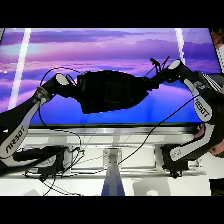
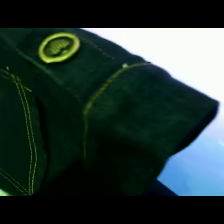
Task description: Fold the clothes and pants, and hang the long-sleeved shirts on hangers.
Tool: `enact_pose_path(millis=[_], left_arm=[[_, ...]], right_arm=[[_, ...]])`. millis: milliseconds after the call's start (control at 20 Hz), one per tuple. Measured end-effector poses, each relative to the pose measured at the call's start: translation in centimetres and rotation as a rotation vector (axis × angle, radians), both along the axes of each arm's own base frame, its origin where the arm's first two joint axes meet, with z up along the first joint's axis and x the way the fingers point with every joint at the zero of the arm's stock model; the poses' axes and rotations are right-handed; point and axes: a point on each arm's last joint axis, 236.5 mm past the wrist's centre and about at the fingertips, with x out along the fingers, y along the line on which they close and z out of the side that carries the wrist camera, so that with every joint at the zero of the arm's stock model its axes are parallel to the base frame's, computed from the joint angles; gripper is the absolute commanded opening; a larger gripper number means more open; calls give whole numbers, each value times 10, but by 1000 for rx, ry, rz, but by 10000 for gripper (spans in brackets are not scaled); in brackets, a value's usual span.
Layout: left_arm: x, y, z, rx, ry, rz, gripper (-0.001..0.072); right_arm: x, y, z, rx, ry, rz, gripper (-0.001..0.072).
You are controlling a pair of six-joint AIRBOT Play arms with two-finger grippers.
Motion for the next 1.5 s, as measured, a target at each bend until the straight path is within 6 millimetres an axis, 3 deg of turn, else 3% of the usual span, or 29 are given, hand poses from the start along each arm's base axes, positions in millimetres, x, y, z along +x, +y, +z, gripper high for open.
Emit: enact_pose_path(millis=[50,150,250,350,450,600,750,950,1050,1200,1250,1350,1500], left_arm=[[7,1,3,-3,-18,13,691],[28,6,19,-17,-73,44,691],[53,15,44,-35,-157,77,691],[80,29,83,-56,-276,112,691],[98,45,125,-70,-397,147,691],[108,73,191,-79,-574,210,691],[101,96,246,-79,-725,263,691],[82,111,292,-71,-854,292,690],[77,113,303,-71,-887,299,690],[74,116,309,-67,-906,304,691],[74,116,309,-66,-907,305,690],[75,117,308,-65,-905,307,691],[77,117,306,-65,-899,307,690]], right_arm=[[6,5,11,-3,-38,19,30],[23,4,39,-29,-128,25,30],[51,-11,84,-86,-272,-35,30],[77,-39,143,-155,-433,-146,30],[89,-75,202,-213,-568,-283,30],[78,-138,284,-285,-719,-499,29],[43,-205,337,-377,-781,-706,29],[-41,-320,377,-529,-733,-1199,29],[-97,-367,381,-590,-643,-1478,30],[-180,-409,375,-694,-485,-1813,39],[-204,-416,371,-722,-429,-1898,146],[-238,-424,366,-766,-348,-2014,614],[-257,-427,360,-772,-283,-2095,624]])
